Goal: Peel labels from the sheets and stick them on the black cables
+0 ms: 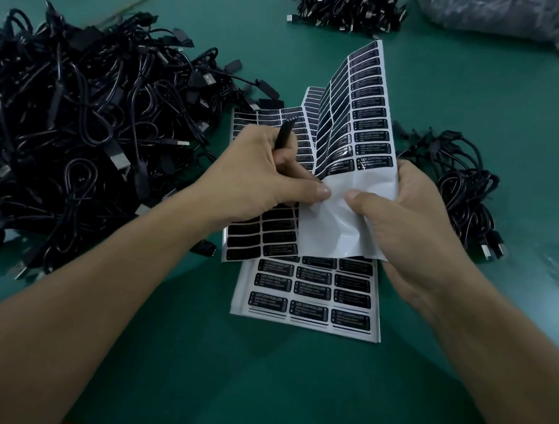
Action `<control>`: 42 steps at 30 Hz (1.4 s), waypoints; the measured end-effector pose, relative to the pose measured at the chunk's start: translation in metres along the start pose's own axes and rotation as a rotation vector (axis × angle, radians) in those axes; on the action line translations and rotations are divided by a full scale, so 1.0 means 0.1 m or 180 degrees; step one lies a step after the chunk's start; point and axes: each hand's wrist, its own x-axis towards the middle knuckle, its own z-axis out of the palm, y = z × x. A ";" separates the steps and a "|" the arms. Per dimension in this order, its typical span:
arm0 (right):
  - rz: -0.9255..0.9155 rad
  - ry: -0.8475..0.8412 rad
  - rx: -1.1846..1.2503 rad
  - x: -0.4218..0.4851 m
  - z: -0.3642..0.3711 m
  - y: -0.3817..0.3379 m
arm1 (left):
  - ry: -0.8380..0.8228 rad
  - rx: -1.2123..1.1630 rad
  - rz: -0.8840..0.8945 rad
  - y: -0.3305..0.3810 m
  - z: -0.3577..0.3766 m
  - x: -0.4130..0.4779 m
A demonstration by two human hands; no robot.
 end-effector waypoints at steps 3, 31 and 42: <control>0.0002 -0.0052 0.0075 0.00 0.00 0.00 | 0.0005 -0.0056 -0.0068 0.00 0.00 0.00; -0.0813 0.0276 -0.1846 -0.16 0.00 0.02 | 0.0936 -0.0066 0.0175 0.06 -0.12 0.03; -0.1807 0.0541 -0.3016 -0.23 0.14 -0.02 | 0.1026 0.0492 0.0259 0.04 0.13 0.00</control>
